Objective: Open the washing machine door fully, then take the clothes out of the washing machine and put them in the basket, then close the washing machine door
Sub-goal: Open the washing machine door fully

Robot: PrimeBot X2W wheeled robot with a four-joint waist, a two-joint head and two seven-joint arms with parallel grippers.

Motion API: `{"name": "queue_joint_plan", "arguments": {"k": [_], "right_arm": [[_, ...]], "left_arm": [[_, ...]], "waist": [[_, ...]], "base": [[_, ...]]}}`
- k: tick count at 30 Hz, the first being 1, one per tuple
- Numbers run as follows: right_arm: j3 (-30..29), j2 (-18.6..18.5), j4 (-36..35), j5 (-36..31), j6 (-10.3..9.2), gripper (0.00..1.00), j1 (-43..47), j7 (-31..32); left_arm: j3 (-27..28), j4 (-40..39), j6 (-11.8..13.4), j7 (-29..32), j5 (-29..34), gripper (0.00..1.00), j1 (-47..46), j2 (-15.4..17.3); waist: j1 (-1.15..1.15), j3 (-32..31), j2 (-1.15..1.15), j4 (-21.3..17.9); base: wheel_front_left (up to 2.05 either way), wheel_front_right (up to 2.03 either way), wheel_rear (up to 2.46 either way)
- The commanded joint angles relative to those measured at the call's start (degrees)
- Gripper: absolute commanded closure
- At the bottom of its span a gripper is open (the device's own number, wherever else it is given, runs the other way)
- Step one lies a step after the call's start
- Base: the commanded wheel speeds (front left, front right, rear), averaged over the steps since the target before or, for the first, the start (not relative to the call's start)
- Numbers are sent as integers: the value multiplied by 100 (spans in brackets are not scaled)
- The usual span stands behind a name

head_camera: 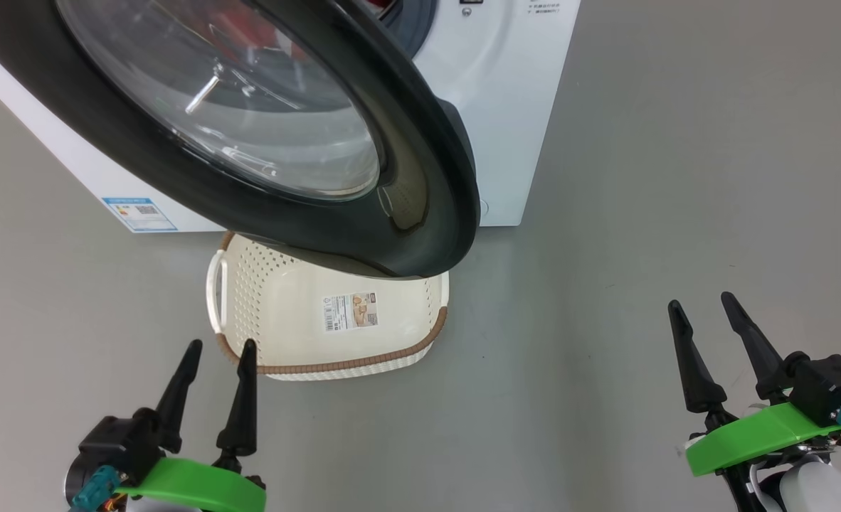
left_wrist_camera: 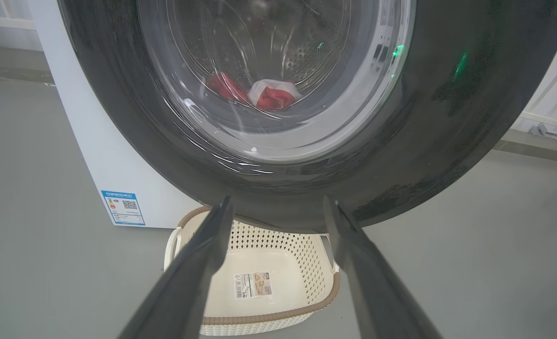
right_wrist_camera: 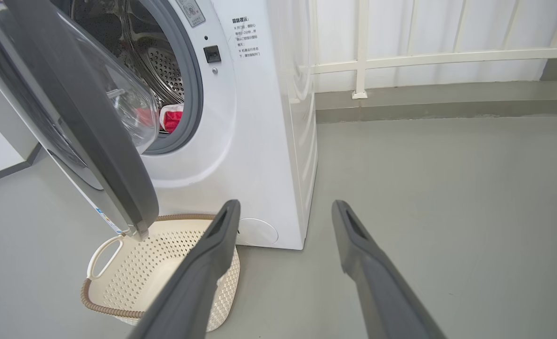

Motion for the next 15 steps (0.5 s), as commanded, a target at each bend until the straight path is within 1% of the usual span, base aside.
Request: {"name": "queue_joint_plan", "arguments": {"k": [1, 7, 10, 11, 12, 13, 14, 15], "right_arm": [[97, -28, -144, -66, 44, 0, 0, -37], [35, 0, -205, -53, 44, 0, -58, -37], [22, 69, -330, 199, 44, 0, -148, -37], [45, 109, -387, 386, 44, 54, -196, -37], [106, 142, -472, 644, 44, 91, -261, -37], [176, 141, -530, 878, 44, 100, -330, -37], [176, 141, -530, 878, 44, 100, -330, -37], [245, 129, -570, 1106, 44, 100, -401, -37]], "left_arm": [[184, -133, -31, -52, 71, 0, -9, 98], [161, -133, -31, -52, 75, 0, -18, 94], [126, -140, -31, -52, 72, 0, -21, 88], [112, -144, -31, -52, 69, 0, -20, 85], [99, -149, -31, -52, 66, 0, -16, 82], [94, -154, -31, -52, 62, 0, -12, 78], [94, -154, -31, -52, 62, 0, -12, 78], [102, -158, -31, -52, 52, 0, -7, 72]], "waist": [[0, 5, 0, 0], [0, 8, 0, 21], [0, 16, 0, 49], [0, 18, 0, 59], [0, 20, 0, 69], [0, 22, 0, 80], [0, 22, 0, 80], [0, 24, 0, 90]], "base": [[0, 0, 0], [0, 0, 0], [0, 0, 0], [0, 0, 0], [0, 0, 0], [0, 0, 0], [0, 0, 0], [0, 0, 0]]}}
